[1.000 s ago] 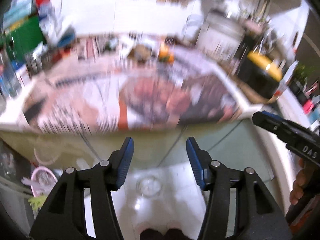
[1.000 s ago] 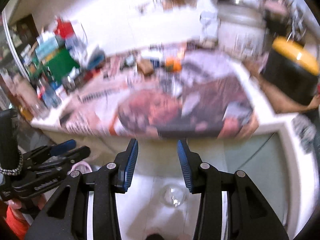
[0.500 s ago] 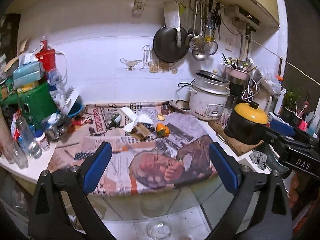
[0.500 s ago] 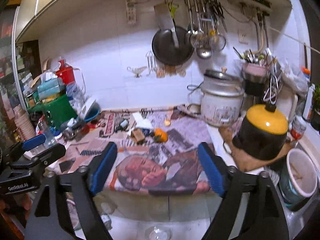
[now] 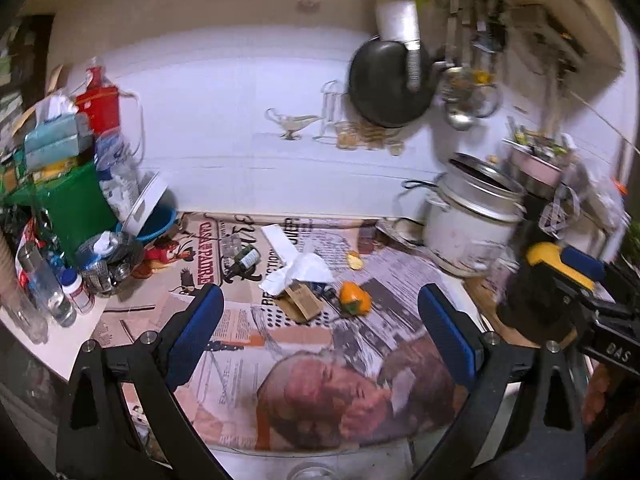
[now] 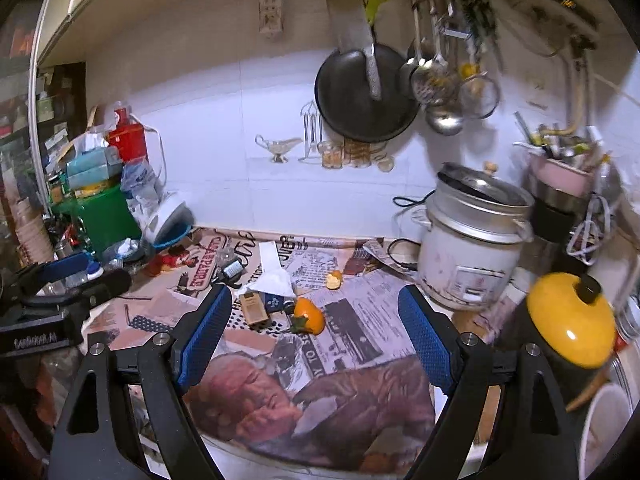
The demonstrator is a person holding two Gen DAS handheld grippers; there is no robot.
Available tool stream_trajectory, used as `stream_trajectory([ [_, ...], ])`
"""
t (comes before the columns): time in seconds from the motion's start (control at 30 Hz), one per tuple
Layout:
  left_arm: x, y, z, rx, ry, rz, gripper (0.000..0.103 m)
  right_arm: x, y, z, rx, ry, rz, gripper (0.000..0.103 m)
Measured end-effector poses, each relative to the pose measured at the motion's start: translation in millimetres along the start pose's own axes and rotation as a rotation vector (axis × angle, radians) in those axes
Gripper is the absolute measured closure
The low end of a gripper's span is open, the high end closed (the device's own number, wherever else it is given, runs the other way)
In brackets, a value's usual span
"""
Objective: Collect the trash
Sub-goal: 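Reach the right tool to the orange peel while the left tool reaches the brown paper bag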
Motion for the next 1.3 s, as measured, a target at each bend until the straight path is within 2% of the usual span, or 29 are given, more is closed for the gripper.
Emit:
stream_trajectory([
  [0.2, 61, -4, 0, -0.067, -0.05, -0.082, 0.005, 59, 30, 0, -0.017, -0.09, -0.08, 0.02],
  [0.3, 102, -11, 6, -0.069, -0.121, -0.13, 0.005, 90, 40, 6, 0.001, -0.15, -0.11, 0.02],
  [0.4, 132, -20, 12, -0.076, -0.182, -0.14, 0.005, 122, 46, 11, 0.033, -0.211, -0.124, 0.02],
  [0.53, 173, -37, 15, -0.068, -0.25, -0.121, 0.005, 163, 42, 23, 0.08, -0.293, -0.111, 0.02],
  [0.77, 232, -68, 11, -0.01, -0.335, -0.031, 0.005, 237, 29, 43, 0.209, -0.428, -0.068, 0.029],
  [0.87, 256, -73, 14, 0.038, -0.373, 0.001, 0.005, 270, 22, 53, 0.248, -0.487, -0.058, 0.036],
  [0.97, 273, -74, 20, 0.06, -0.398, 0.016, 0.005, 296, 18, 63, 0.264, -0.531, -0.053, 0.042],
  [1.13, 293, -74, 31, 0.05, -0.441, 0.031, 0.005, 326, 13, 80, 0.262, -0.615, -0.053, 0.046],
  [1.23, 299, -73, 34, 0.043, -0.456, 0.04, 0.005, 330, 12, 84, 0.275, -0.628, -0.092, 0.055],
  [1.3, 303, -71, 37, 0.035, -0.474, 0.047, 0.005, 331, 10, 84, 0.269, -0.623, -0.109, 0.068],
])
Point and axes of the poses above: each gripper's, at about its wrist camera, not at the fingertips, and x roughly the way its jaws point, y to its right, z to its underside, the point moved 3 cm from there along x, roughly the way its jaws point, and after that the axes turned 3 degrees about -x, right-handed, at the moved point
